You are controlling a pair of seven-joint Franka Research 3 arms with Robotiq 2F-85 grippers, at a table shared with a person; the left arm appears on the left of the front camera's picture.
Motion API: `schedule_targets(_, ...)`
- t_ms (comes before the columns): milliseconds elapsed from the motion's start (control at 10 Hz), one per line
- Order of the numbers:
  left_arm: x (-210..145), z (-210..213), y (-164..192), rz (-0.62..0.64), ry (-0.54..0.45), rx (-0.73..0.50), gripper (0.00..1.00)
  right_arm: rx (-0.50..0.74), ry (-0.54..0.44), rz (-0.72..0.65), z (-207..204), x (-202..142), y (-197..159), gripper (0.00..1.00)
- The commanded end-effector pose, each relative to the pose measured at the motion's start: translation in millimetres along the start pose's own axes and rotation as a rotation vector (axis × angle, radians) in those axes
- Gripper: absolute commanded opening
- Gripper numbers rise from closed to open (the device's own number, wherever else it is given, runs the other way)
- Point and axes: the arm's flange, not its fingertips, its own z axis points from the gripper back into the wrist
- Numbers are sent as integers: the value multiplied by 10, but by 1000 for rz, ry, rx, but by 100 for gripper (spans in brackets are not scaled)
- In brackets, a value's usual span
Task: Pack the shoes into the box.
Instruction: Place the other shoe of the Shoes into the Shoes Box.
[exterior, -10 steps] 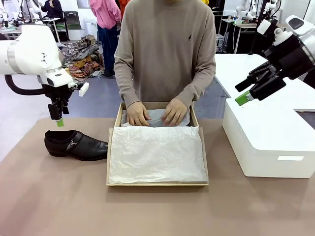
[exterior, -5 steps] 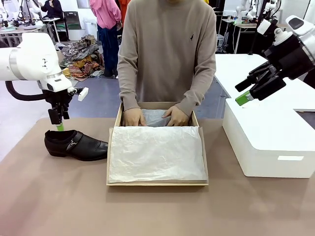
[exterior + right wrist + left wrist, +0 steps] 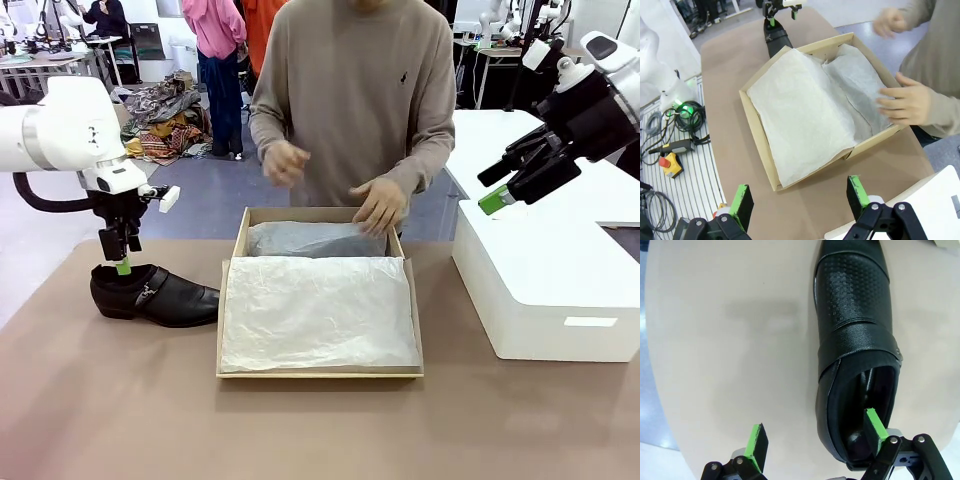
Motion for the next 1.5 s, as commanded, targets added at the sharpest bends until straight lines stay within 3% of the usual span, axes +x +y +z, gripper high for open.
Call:
schedule_targets(0, -57, -25, 13, -22, -16, -23, 100, 12, -34, 21, -18, 10, -17, 100)
schedule_targets(1400, -114, -422, 195, -16, 11, -69, 100, 12, -34, 21, -18, 10, -17, 100)
